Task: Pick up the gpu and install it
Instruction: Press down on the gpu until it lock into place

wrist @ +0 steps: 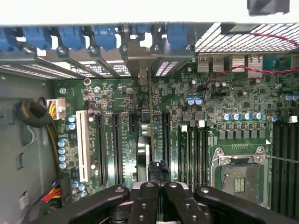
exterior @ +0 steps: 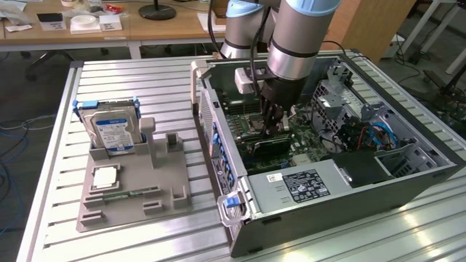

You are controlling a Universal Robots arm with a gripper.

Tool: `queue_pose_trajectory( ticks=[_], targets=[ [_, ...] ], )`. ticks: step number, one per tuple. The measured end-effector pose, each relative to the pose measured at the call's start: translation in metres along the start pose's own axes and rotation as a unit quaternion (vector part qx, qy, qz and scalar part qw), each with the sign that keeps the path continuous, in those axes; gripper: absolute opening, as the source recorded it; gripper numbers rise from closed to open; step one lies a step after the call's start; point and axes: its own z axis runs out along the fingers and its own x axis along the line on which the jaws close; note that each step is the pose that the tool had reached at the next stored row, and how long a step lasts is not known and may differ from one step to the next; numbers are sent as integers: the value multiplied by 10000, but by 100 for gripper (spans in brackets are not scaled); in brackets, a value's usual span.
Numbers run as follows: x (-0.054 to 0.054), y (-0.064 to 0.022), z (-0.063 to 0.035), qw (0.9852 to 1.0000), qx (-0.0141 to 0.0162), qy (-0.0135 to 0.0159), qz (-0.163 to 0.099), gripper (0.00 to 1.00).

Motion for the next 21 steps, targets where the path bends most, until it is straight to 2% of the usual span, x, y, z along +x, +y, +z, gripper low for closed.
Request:
queue_pose_trajectory(
  ticks=[11, 18, 21],
  targets=[
    [-9, -2, -338, 10000, 0, 1, 0, 11],
    [-13, -3, -487, 10000, 0, 1, -1, 11],
    [-13, -3, -506, 10000, 0, 0, -1, 11]
  ],
)
